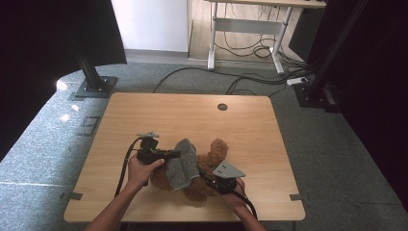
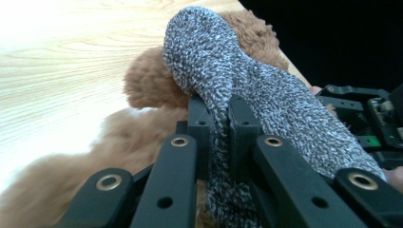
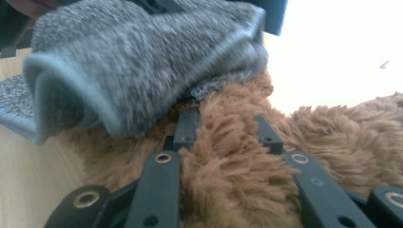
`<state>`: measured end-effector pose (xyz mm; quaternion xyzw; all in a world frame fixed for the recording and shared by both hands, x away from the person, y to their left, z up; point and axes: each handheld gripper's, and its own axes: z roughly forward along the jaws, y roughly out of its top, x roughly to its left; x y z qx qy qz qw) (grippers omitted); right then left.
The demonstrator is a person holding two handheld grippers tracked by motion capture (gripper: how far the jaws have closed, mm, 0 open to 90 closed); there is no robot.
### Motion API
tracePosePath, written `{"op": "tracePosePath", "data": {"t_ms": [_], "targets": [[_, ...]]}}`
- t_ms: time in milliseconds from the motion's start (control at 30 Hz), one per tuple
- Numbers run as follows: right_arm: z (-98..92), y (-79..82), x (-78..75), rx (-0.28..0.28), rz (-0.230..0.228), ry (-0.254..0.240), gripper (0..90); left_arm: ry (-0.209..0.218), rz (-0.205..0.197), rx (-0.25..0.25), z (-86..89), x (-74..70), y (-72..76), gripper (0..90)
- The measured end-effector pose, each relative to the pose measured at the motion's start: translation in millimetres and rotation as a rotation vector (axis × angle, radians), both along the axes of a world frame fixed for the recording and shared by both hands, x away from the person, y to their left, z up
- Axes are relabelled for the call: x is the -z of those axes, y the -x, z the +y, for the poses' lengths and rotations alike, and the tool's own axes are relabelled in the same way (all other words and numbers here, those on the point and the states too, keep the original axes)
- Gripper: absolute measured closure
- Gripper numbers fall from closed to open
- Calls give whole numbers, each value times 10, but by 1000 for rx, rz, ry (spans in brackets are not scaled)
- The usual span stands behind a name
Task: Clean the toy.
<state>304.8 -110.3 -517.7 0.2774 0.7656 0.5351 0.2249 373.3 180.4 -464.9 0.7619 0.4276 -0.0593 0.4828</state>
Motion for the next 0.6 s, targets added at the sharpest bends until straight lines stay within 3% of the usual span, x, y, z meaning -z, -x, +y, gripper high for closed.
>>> {"op": "tracePosePath", "data": {"t_ms": [200,300,367,400,467,600], "targets": [[-6,12,3,1,5,-14,687,27,-15,-31,230,26,116,821],[-15,20,-18,15,22,-51,521,42,-30,-38,223,119,176,823],[-54,-3,-91,26,69,-98,407,52,-40,-43,215,144,190,824],[-80,-9,-135,24,90,-113,390,51,-47,-47,207,151,197,824],[-145,50,-230,28,88,-131,372,35,-71,-55,194,158,215,825],[-284,213,-320,24,83,-102,353,45,-71,-61,210,183,205,825]]}}
